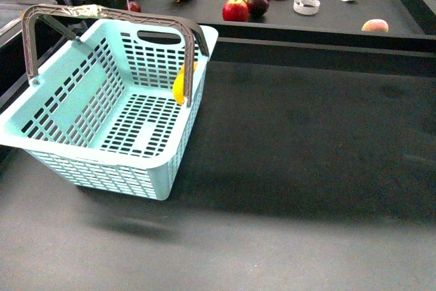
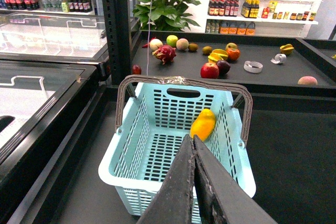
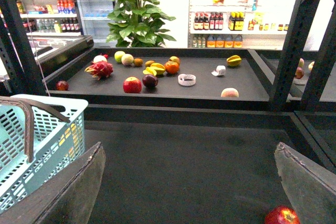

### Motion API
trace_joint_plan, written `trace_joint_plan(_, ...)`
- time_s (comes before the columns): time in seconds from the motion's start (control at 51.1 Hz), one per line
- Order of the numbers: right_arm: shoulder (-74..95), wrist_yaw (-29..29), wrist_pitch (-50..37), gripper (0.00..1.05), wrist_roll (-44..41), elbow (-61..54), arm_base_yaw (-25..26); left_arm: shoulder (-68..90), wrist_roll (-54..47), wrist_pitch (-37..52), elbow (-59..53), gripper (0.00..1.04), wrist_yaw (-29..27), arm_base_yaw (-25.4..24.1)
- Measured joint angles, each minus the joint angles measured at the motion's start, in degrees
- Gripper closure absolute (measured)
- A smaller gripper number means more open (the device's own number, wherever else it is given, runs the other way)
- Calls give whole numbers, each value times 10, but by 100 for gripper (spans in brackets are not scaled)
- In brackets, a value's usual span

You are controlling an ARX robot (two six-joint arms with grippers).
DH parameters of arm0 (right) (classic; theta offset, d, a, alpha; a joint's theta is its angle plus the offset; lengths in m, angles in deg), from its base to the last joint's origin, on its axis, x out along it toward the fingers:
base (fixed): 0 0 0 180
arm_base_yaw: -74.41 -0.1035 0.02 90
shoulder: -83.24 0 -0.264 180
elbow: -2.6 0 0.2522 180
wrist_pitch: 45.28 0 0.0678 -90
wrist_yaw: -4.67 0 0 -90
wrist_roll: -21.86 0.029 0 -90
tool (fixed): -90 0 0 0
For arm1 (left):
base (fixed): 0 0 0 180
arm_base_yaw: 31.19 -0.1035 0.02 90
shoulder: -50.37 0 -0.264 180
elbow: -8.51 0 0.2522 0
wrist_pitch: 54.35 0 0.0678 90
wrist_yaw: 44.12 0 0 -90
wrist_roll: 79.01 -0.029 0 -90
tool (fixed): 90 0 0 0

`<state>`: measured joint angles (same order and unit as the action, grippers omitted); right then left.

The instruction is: Pick mango with right arm and hold basket with left

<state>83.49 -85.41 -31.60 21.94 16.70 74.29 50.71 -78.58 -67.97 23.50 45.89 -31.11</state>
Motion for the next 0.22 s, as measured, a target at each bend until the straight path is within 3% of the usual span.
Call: trace_joint_plan(0.215,0,0,0,8,0,0,0,0,0,0,0,103,0,0)
